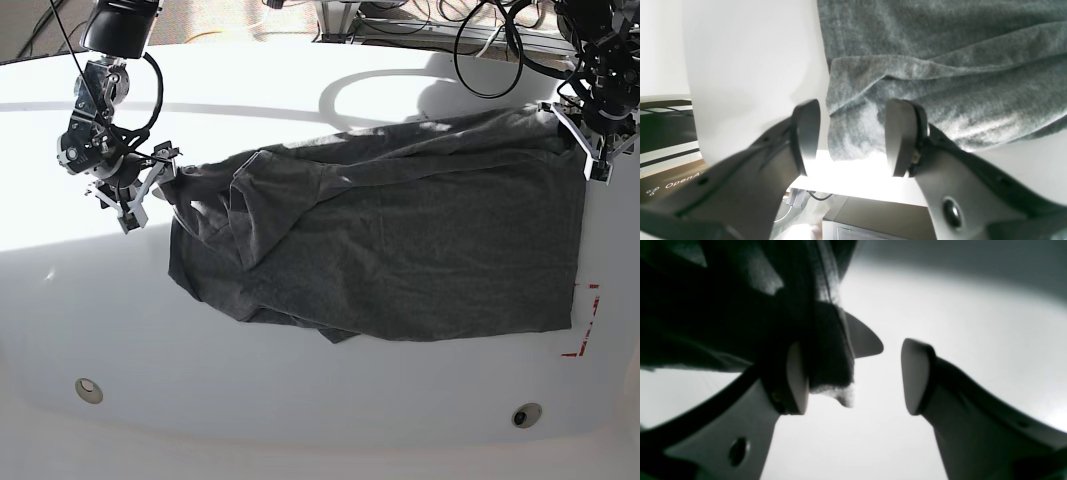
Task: Layout the t-shirt on the table in an organized manner, then fold the t-shirt properly
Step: 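Pull the shirt edges apart with both grippers, stretching it flat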
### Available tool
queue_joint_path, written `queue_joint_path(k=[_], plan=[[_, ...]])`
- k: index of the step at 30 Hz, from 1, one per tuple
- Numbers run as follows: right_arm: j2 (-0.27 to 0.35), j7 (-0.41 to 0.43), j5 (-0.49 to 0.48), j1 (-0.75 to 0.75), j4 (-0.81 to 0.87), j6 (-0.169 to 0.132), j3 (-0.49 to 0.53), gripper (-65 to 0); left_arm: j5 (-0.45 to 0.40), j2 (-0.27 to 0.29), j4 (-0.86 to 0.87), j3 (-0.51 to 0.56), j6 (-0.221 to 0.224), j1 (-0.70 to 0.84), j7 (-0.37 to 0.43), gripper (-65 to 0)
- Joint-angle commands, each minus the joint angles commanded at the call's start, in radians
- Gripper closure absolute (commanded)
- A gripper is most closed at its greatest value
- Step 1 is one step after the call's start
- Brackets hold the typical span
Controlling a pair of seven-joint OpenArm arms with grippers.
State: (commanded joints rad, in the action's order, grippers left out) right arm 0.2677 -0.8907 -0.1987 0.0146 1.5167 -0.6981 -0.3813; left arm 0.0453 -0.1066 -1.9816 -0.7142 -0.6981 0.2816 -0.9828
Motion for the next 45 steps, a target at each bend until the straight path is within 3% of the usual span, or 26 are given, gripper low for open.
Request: queue_joint_path(k=[3,5,9,18,24,29,35,45], plan=[[-0.003,0.0,0.002,0.0,0.0,0.0,0.0,-7.5,0.002,-0.002,-0.002,-0.009,0.0,0.005,-0.002,-29.3],[-0.005,0.0,0.002,0.0,0.0,0.0,0.0,-3.0,0.002,-0.015,-0.003,-0.04,0.0,0.003,-0.003,-29.3],[-0.003,0.0,0.002,0.0,0.0,0.0,-0.002,-2.7,0.006,-0.038,-0.002,-0.071,0.0,0.002,-0.003,-29.6],[-0.003,0.0,0.002,0.0,0.0,0.0,0.0,-2.2,0.147,-0.106,0.02,-0.075,0.0,0.005,-0.086,-29.9],[-0.003,0.0,0.002,-0.002,0.0,0.0,0.0,-2.2,0.149,-0.107,0.031,-0.075,0.0,0.015,-0.086,-30.6],[-0.005,0.0,0.002,-0.002,0.0,0.0,0.0,-2.2,0.15,-0.107,0.114,-0.069,0.0,0.014,-0.086,-38.2],[-0.005,0.0,0.002,0.0,0.0,0.0,-0.003,-2.2,0.155,-0.14,0.229,-0.058,0.0,0.009,-0.086,-38.9],[-0.005,0.0,-0.002,0.0,0.0,0.0,-0.003,-2.2,0.153,-0.143,0.318,-0.035,0.0,-0.037,-0.08,-38.9]])
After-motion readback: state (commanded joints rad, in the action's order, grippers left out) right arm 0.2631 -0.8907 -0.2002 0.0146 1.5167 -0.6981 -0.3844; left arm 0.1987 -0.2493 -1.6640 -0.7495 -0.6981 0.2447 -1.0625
